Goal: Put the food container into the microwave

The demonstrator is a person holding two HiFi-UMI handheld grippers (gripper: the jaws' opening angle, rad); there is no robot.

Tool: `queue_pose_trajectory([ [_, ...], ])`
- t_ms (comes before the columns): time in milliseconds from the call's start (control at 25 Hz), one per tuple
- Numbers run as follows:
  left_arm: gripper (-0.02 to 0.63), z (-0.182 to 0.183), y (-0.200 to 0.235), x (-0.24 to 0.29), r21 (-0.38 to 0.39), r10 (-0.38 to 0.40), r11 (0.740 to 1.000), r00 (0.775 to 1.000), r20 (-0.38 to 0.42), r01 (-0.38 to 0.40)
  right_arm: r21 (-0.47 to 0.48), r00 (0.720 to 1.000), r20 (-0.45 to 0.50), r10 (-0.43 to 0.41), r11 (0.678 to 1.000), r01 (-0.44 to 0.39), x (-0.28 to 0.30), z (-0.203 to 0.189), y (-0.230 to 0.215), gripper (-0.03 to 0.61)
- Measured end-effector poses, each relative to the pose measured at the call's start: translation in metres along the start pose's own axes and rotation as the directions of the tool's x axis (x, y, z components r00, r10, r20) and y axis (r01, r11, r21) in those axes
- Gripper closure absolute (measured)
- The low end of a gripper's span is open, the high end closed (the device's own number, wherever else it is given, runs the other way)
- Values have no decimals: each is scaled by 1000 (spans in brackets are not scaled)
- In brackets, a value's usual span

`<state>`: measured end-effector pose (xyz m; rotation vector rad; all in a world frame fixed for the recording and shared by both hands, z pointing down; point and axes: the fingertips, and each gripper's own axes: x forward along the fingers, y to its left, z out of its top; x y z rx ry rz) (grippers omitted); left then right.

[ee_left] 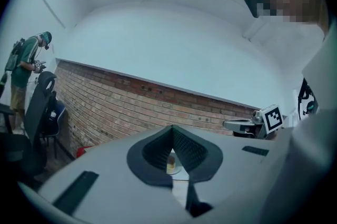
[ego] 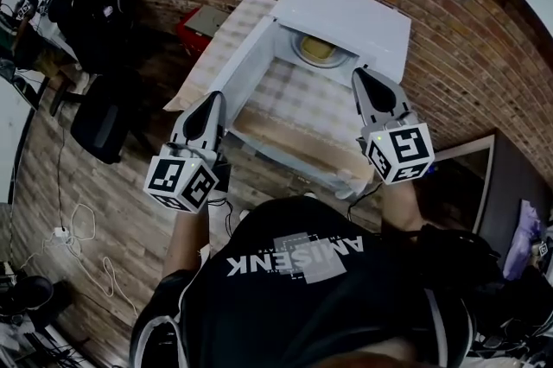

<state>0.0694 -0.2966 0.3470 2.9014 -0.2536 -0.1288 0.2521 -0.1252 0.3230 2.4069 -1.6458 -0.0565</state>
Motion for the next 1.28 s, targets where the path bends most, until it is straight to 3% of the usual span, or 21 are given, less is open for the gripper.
queue_pose_trajectory([
  [320,601,1,-7,15,90,79,993,997,-19,-77,-26,1000,15,7,1000,-7,-1,3,-22,538],
  [1280,601,-5,-28,26,157,133,979,991,-33,-126,-4,1000,9,11,1000,-11,-4,-12,-42,538],
])
